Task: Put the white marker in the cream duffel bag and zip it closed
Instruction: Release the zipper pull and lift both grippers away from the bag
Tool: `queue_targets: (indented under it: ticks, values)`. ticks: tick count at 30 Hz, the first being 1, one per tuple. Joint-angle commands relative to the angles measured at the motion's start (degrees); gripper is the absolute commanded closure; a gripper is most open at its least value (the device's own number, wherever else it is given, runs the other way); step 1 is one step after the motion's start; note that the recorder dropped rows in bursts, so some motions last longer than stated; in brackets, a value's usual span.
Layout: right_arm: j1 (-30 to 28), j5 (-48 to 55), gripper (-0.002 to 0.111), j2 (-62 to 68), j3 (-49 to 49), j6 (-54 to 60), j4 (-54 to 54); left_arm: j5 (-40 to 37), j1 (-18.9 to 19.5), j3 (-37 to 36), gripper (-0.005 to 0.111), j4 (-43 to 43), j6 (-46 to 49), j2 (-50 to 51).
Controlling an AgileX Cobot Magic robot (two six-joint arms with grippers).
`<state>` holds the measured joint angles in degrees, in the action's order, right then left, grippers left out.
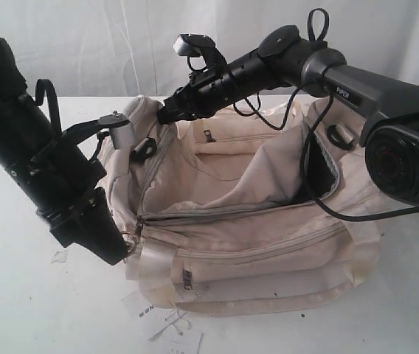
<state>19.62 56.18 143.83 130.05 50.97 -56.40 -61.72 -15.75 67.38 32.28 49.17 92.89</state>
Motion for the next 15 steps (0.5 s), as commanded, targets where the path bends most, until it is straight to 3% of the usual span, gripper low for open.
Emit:
queue_targets:
  ticks: [1,4,8,11,15]
  values:
    - [-0.8,-1.7,0.075,-0.1,0.2,-0.1,0.5,-8.2,-0.9,-0.7,0.091,1.8,2.1,-1.0]
    - [-0.8,-0.7,0.062,-0.3,0.2,-0.1,0.9,-8.2,-0.9,-0.7,0.072,1.8,2.1,-1.0]
    - [-0.8,0.7,0.060,-0.8,0.2,-0.1,1.4,-8.2,-0.9,-0.7,0.050,1.8,1.5,-1.0]
    - [-0.8,1.5,0.060,-1.8,0.2,-0.1,4.4,-8.2,-0.9,-0.2,0.043,1.7,0.4,-1.0]
    - [-1.3,4.5,0.060,-3.8,0.2,-3.3,14.8,-8.2,-0.9,2.7,0.043,-0.5,-1.7,-1.5]
